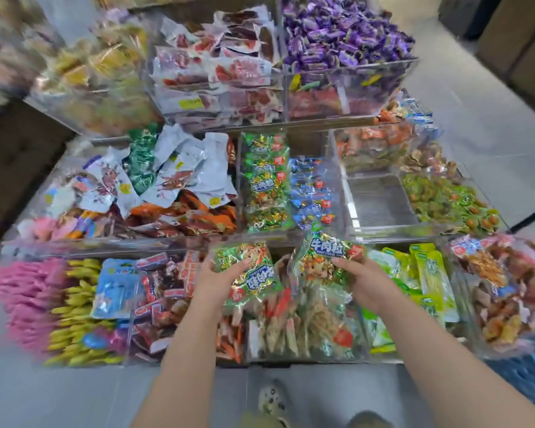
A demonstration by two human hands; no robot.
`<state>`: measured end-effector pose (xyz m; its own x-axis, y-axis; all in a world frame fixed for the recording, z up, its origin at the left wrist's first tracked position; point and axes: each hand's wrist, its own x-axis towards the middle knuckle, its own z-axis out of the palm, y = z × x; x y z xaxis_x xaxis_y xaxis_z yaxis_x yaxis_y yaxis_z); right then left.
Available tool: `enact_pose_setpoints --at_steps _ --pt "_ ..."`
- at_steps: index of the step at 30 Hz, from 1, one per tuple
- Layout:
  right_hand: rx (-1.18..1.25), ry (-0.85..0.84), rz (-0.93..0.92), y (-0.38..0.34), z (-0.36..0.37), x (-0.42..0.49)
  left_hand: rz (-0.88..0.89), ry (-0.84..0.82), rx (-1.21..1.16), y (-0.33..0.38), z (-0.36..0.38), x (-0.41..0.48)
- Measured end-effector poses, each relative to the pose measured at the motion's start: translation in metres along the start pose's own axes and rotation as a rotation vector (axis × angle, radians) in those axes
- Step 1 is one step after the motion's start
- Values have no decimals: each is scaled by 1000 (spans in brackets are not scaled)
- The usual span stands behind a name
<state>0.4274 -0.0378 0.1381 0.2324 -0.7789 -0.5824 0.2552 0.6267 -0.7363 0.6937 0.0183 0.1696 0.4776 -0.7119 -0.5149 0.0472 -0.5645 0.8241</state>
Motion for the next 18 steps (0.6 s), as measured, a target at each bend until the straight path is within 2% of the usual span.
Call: enact_pose_setpoints --at_steps 2,4,9,11,14,18 --pt "-22 -23 2 -9 22 12 -3 51 -10 9 -17 14" --pt "-164 -32 11 -18 41 26 1 86 -36 18 -30 24" --pt "-777 -102 31 -40 71 58 -4 112 -70 27 -50 40" --pt "-918 -141 22 -47 77 67 -9 96 -70 27 -53 43" --pt "-956 -198 14 -54 82 74 -11 41 -95 38 -54 37" --pt "-846 -176 -51 -65 88 85 10 -22 -54 56 -56 35"
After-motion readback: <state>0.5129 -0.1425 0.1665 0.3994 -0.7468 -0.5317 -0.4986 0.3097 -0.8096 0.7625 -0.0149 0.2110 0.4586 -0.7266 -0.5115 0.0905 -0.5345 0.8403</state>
